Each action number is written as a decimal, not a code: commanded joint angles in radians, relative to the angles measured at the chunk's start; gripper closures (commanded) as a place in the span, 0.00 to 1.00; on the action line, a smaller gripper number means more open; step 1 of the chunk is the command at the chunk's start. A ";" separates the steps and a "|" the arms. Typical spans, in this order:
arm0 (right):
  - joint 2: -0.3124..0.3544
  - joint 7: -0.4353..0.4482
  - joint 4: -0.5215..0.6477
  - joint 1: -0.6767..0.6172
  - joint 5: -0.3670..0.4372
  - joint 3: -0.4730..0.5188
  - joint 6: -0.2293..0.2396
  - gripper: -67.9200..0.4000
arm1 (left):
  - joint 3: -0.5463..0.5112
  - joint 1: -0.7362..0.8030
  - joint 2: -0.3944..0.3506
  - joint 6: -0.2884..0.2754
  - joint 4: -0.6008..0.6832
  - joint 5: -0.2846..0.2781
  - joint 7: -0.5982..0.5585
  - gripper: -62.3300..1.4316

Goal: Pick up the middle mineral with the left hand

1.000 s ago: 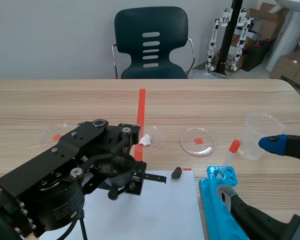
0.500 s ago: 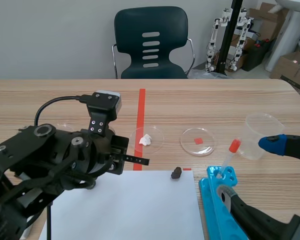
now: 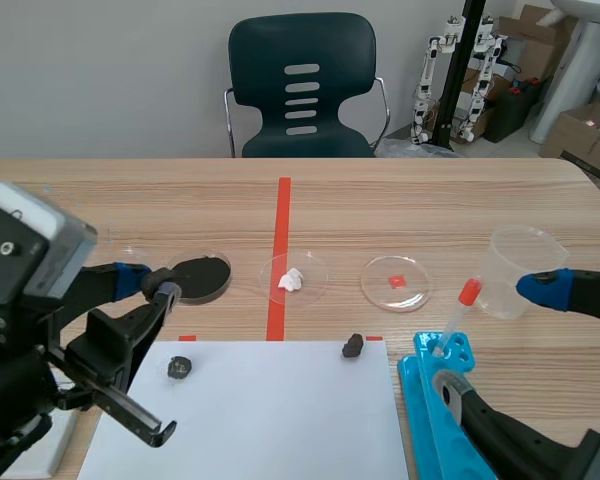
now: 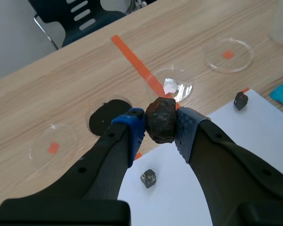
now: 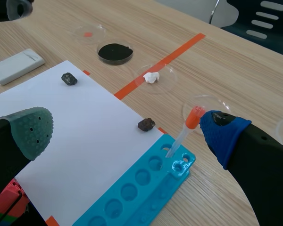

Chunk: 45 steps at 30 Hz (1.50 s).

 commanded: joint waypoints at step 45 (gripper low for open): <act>0.000 0.015 0.015 0.009 0.014 -0.001 0.000 0.00 | -0.233 0.445 -0.028 0.005 0.019 0.079 -0.377 0.87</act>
